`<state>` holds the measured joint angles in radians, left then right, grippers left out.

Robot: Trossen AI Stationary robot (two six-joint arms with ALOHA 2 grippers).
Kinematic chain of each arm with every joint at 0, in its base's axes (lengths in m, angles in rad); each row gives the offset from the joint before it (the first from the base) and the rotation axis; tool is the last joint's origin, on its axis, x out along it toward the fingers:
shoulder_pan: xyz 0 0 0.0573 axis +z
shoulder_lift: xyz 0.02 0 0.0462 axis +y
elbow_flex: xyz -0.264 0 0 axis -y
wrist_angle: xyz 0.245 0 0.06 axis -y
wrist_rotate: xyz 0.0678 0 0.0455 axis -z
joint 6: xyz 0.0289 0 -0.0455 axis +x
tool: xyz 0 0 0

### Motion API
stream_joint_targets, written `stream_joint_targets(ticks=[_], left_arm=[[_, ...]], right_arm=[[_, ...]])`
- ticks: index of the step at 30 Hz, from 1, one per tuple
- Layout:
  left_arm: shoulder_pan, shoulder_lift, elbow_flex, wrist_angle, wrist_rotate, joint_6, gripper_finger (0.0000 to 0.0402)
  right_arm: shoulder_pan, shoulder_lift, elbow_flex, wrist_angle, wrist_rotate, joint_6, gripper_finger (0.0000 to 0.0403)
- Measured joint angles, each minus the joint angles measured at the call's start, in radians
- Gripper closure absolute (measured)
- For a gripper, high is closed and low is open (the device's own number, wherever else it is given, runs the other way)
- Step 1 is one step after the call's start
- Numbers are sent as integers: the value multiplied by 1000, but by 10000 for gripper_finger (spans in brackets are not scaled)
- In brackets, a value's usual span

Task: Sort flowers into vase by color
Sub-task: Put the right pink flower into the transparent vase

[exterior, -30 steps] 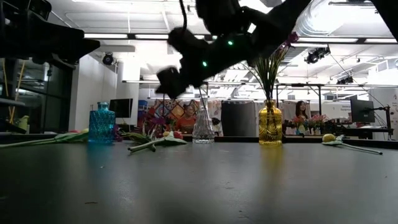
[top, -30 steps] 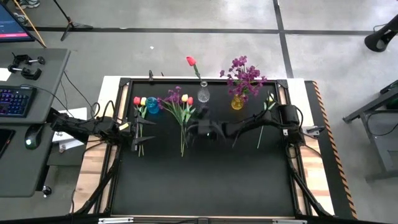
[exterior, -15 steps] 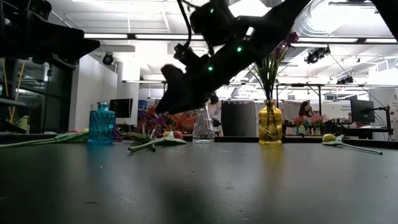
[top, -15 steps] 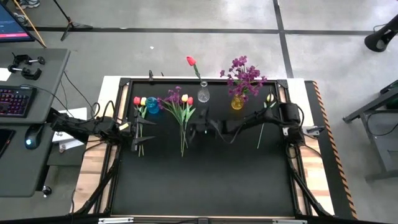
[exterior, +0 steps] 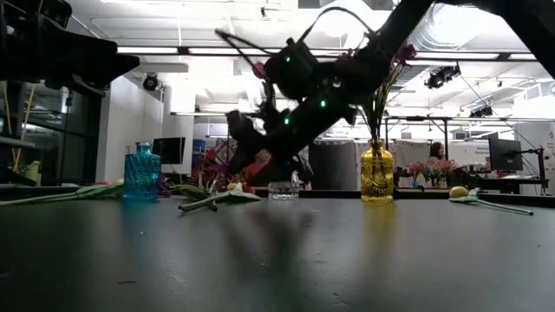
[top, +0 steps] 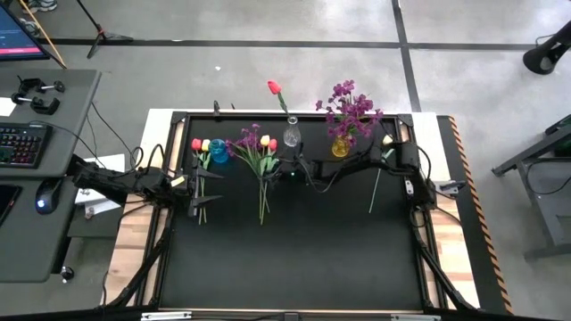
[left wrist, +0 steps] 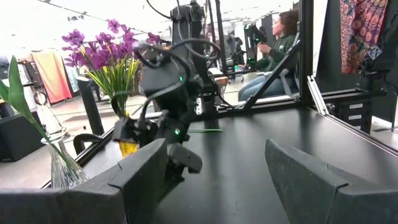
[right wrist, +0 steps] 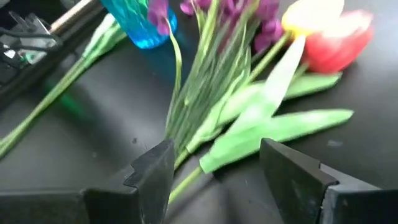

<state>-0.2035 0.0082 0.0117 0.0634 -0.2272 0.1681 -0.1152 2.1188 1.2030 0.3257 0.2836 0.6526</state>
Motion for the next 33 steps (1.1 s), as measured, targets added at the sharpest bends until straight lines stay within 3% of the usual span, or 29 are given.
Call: stream_joint_targets(ticks=[12,18,22,28,33], left_arm=[[0,0,0,0,0,0,140],[0,0,0,1,0,0,140],[0,0,0,0,0,0,140],[0,1,0,-12,0,0,140],[0,5,0,-16,-1,0,140]], right_arm=[[-2,22,0,16,13,84,178],[19,45,31,5,51,102,205],[20,68,122,-82,71,52,225],[20,123,285,-399,118,2,235],[20,123,327,-466,158,-2,235]])
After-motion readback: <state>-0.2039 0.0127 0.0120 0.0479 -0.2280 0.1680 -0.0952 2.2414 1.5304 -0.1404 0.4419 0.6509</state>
